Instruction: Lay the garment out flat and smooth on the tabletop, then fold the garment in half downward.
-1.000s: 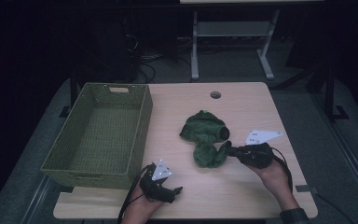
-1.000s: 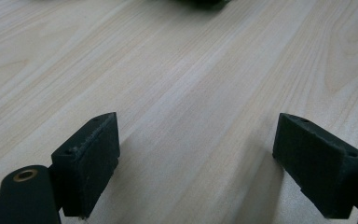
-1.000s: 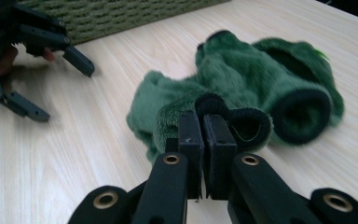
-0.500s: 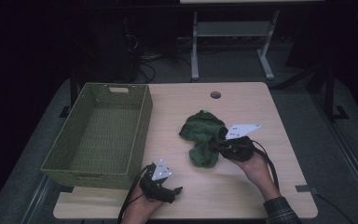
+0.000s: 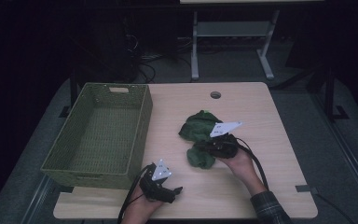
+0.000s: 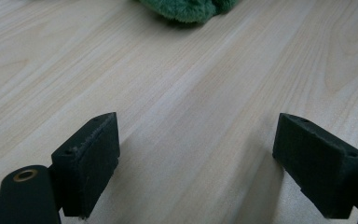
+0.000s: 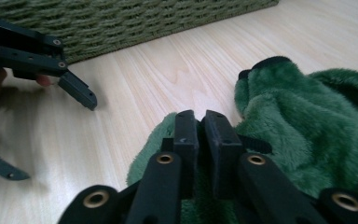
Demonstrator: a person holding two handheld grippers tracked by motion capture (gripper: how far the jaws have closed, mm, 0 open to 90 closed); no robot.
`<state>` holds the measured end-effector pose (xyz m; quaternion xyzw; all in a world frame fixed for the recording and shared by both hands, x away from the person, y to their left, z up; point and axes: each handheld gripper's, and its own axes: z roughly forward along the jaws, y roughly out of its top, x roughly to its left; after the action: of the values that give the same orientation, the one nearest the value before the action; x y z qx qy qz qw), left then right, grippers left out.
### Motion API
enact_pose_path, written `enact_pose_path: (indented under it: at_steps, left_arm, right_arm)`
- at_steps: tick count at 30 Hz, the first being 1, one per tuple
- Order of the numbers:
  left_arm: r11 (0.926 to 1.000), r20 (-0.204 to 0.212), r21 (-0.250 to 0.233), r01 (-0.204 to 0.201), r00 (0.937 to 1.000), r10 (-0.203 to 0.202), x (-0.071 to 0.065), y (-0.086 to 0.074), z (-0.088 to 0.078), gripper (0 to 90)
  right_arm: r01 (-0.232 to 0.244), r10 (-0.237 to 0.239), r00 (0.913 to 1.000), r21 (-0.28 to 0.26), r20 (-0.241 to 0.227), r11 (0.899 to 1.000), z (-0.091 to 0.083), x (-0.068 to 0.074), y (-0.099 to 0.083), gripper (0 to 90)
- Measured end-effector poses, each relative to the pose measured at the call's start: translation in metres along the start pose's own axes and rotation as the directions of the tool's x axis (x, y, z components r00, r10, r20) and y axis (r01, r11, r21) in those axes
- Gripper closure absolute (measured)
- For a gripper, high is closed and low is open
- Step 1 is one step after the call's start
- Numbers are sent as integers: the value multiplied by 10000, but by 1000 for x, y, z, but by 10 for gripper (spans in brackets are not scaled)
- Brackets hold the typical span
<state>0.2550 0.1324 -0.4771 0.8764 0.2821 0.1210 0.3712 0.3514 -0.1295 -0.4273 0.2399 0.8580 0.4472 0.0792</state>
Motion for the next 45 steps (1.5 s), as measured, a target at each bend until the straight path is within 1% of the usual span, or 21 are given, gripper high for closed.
enact_pose_path:
  at_steps: [2,4,5,9,12,14,15,16,18,19,22,24,25,26,29,31,34,37,39,41,45]
  left_arm:
    - [10000,28,0,36,10000,-36,0,0,0,141]
    - [10000,26,28,9,10000,-9,0,0,0,141]
    - [10000,26,31,8,10000,-8,0,0,0,141]
    - [10000,25,30,5,10000,-6,0,0,0,141]
    - [10000,26,33,4,10000,-4,0,0,0,141]
    - [10000,26,34,2,10000,-2,0,0,0,141]
    - [10000,25,34,-1,10000,1,0,0,0,141]
    - [10000,26,34,1,10000,-2,0,0,0,141]
    - [10000,27,34,-1,10000,1,0,0,0,141]
    - [10000,35,-6,44,10000,-44,0,0,0,141]
    - [10000,25,40,-4,10000,4,0,0,0,141]
    - [10000,30,-2,48,10000,-48,0,0,0,141]
    - [10000,27,33,8,10000,-8,0,0,0,141]
    - [10000,28,32,9,10000,-9,0,0,0,141]
    - [10000,45,5,43,10000,-43,0,0,0,141]
    - [10000,39,40,53,10000,-53,0,1,0,141]
    - [9994,225,152,296,9993,-299,2,7,1,151]
    - [9995,209,202,246,9995,-250,2,14,1,152]
    - [9996,263,129,270,9993,-274,4,20,0,152]
    - [9993,287,-54,380,9989,-378,5,27,-1,186]
    - [9986,197,-216,479,9987,-475,14,42,-2,241]
  right_arm:
    - [36,-36,10000,124,39,9999,4,-1,-1,859]
    - [-145,147,9999,288,-74,9995,11,0,-2,870]
    - [-119,123,9999,388,-95,9992,14,0,-3,874]
    - [-247,275,9993,969,-272,9950,27,1,-8,891]
    - [-427,477,9980,1111,-425,9929,29,-1,-11,897]
    - [-495,562,9973,1326,-474,9899,29,-4,-14,899]
    - [-626,707,9961,1408,-528,9881,28,-5,-16,900]
    - [-786,883,9940,1398,-640,9871,27,-5,-18,900]
    - [-871,974,9926,1333,-727,9872,26,-6,-23,900]
    - [-771,867,9939,1314,-685,9883,26,-7,-23,900]
    - [-726,803,9948,1168,-627,9905,24,-4,-21,888]
    - [-539,588,9971,981,-477,9937,18,-3,-17,827]
    - [-582,610,9974,735,-371,9956,11,-2,-11,772]
    - [-582,610,9974,735,-371,9956,11,-2,-11,772]
    - [-599,605,9981,376,-125,9975,0,-3,-6,708]
    - [-712,713,9974,153,-39,9973,-8,-6,-4,689]
    - [-758,758,9969,-20,185,9971,-17,-9,-2,659]
    - [-933,938,9950,-136,357,9955,-25,-13,-3,638]
    - [-1049,1057,9928,-177,562,9943,-29,-15,-5,626]
    - [-1115,1130,9906,-232,770,9935,-33,-19,-6,607]
    - [-1376,1399,9843,-288,1073,9901,-40,-24,-10,598]
